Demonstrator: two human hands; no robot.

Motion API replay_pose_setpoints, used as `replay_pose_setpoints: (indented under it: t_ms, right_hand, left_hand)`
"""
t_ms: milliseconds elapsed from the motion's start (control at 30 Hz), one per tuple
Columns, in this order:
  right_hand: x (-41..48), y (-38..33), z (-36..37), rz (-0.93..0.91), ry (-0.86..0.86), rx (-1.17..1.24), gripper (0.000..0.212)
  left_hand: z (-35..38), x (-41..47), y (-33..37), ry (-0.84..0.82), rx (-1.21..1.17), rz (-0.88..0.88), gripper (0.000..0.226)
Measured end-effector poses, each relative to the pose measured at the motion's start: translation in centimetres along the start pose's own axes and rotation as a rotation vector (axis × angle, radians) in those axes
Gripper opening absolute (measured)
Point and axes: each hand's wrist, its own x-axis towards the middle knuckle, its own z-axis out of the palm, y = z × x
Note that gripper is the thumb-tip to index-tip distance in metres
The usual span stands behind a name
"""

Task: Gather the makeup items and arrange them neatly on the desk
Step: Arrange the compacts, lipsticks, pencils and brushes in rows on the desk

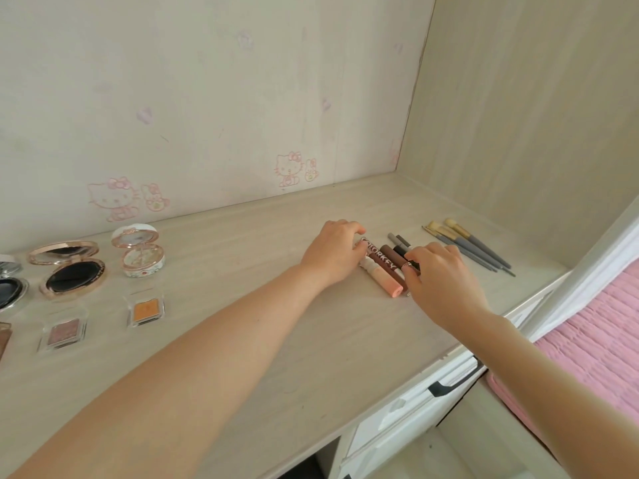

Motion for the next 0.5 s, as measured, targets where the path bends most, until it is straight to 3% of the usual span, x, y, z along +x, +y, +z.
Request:
replay_pose_setpoints:
  t_ms: [333,500]
  right_hand:
    - [0.5,1.1,0.9,0.017,-0.022,-0.032,0.025]
    - [0.6,1.1,0.8,0.039,-0.045,-0.009,0.022]
  left_hand:
    - [2.2,2.8,2.2,-0.202,0.102,-0.056,0.033]
    - [3.0,3.1,2.2,-0.169,0.023,-0.079,0.03]
